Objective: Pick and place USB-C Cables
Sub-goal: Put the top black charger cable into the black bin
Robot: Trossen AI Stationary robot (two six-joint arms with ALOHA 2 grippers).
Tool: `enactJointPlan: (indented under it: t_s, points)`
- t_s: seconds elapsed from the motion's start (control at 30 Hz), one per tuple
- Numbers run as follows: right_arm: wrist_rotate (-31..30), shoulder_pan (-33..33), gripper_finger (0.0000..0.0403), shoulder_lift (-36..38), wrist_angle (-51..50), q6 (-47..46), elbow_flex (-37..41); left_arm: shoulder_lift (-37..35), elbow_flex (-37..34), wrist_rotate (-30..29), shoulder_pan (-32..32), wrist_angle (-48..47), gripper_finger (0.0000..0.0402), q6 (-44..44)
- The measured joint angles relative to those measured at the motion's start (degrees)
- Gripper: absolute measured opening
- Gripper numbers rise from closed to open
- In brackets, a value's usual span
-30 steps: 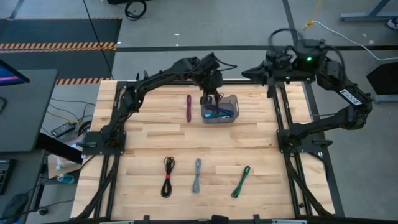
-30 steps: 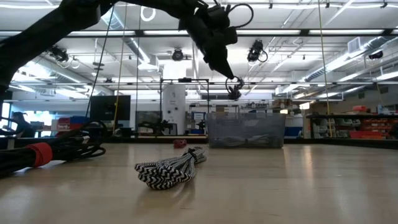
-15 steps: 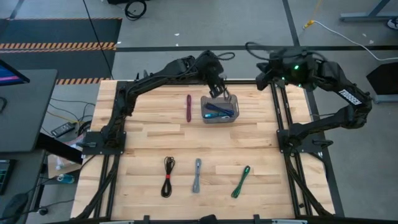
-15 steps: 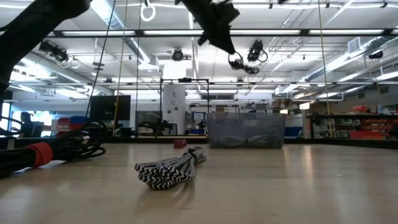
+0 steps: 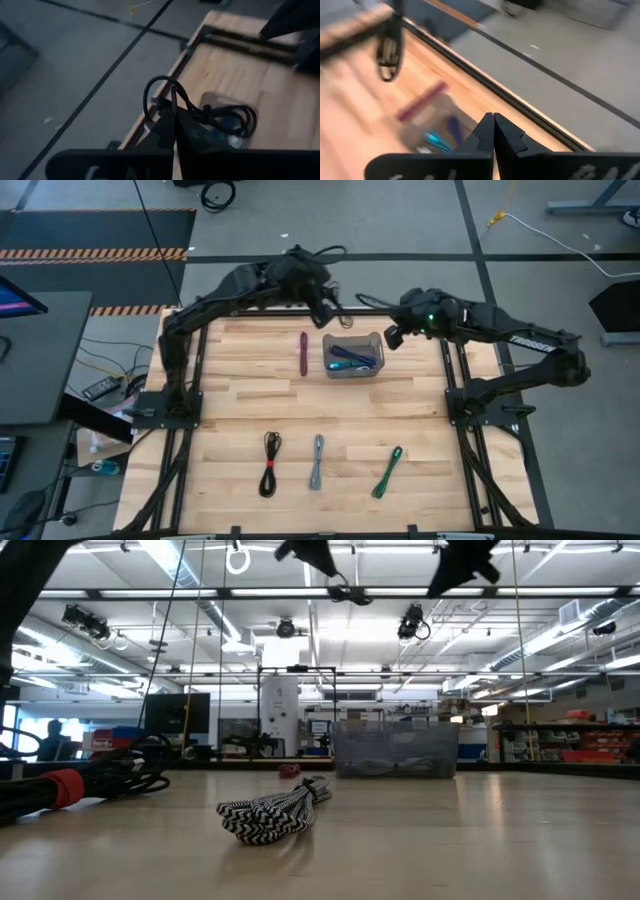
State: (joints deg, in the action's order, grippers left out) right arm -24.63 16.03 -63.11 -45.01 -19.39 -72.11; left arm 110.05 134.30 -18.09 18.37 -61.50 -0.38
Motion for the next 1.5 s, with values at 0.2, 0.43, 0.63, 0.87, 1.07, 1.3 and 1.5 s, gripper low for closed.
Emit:
enactJointPlan:
  t_s: [0.2, 0.43, 0.63, 0.87, 1.07, 1.3, 1.5]
  points:
    - [15.07, 3.97, 0.0012, -0.17, 16.22, 4.31, 0.21, -3.95, 0.00, -5.04, -1.08, -4.54, 0.0004, -0.50]
    - [28.75, 6.17, 0.0013, -2.85, 23.70, 4.34, 0.21, -7.05, 0.01, -5.96, -2.13, -3.16, 0.0004, -0.76]
    - [29.41, 6.25, 0.0052, -8.47, 25.45, 2.89, 0.24, -7.95, 0.00, -6.04, -3.28, -2.75, 0.0004, -0.76]
    - [35.26, 6.19, 0.0120, -11.81, 32.36, 2.65, 0.25, -7.93, 0.00, -6.32, -3.25, -3.74, 0.0004, -1.02]
    - [36.53, 6.19, 0.0164, -8.00, 32.67, 3.00, 0.25, -7.91, 0.00, -6.29, -3.25, -3.56, 0.0004, -0.97]
    - [36.55, 6.19, 0.0182, -8.45, 32.35, 3.03, 0.25, -7.88, 0.00, -6.29, -3.21, -2.95, 0.0004, -0.70]
    - [36.97, 6.23, 0.0190, -11.46, 35.33, 3.05, 0.25, -7.84, 0.00, -6.26, -3.25, -2.99, 0.0004, -0.89]
